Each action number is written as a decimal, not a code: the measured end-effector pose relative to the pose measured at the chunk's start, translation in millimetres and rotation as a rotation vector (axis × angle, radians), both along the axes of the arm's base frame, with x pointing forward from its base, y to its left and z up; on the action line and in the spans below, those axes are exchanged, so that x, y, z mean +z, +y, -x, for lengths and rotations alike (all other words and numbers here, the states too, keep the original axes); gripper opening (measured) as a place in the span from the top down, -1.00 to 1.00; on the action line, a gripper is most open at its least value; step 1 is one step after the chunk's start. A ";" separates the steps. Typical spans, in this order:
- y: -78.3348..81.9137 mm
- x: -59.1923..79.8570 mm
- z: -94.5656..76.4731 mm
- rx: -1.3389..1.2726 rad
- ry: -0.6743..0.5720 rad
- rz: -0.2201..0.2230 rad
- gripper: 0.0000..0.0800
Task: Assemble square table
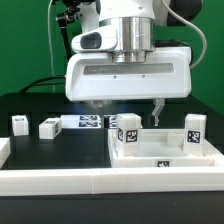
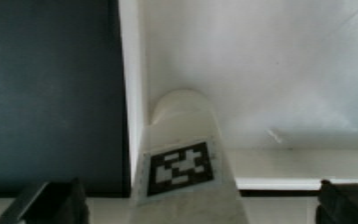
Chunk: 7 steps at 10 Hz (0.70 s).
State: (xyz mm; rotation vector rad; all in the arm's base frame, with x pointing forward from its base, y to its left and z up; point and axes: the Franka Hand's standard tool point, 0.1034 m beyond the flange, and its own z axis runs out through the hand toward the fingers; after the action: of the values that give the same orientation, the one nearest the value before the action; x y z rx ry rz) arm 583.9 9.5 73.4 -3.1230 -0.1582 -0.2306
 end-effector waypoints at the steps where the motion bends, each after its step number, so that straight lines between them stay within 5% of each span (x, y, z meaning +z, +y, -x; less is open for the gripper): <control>1: 0.4 0.3 -0.5 0.054 -0.004 0.012 -0.62; 5: -0.1 -1.2 0.4 0.116 0.000 0.023 -0.61; 7: -0.2 -1.2 0.4 0.115 0.000 0.023 0.26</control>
Offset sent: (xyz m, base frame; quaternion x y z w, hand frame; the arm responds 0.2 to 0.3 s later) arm 0.0065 0.0011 -0.0032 -0.0105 -0.0182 -0.0072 0.9998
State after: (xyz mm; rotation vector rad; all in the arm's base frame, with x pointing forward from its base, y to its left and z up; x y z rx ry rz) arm 583.5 9.3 72.2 -3.1229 -0.3424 -0.2286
